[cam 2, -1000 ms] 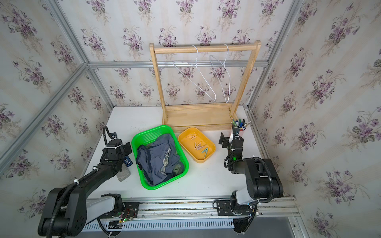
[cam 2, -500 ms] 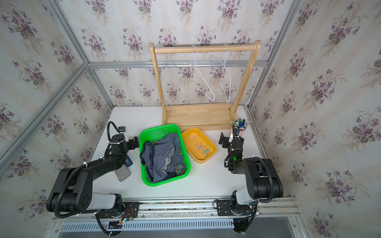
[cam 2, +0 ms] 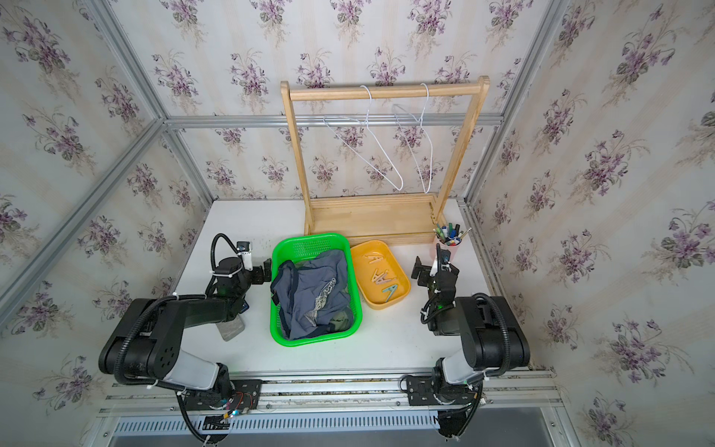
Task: Remove the clothespins securing tank tops to the hanger
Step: Reset both arms
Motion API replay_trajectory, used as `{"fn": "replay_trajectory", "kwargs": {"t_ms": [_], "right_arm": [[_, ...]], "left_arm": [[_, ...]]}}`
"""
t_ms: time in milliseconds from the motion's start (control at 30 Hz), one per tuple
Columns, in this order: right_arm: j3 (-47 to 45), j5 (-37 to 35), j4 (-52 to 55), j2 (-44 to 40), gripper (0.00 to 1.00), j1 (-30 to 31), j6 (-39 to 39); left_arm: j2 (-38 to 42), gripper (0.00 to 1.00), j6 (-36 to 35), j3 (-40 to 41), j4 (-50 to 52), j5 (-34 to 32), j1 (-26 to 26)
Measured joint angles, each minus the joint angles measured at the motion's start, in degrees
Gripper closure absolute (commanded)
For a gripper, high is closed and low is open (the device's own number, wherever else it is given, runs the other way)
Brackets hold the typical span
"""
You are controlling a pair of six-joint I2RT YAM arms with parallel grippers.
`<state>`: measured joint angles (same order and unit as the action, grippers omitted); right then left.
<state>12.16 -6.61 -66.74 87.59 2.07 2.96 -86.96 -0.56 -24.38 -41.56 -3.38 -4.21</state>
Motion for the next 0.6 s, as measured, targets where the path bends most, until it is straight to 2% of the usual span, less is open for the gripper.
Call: {"fn": "replay_trajectory", "kwargs": {"t_ms": [167, 600], "right_arm": [[-0.59, -0.48, -4.20, 0.15, 0.00, 0.02, 0.04], [-0.61, -1.46, -5.33, 0.11, 0.00, 0.13, 0.07]], "left_arm": [[0.09, 0.01, -0.39, -0.02, 0.02, 0.00, -0.24], [-0.24, 0.01, -1.01, -0.94, 0.11, -0.83, -1.03]]}}
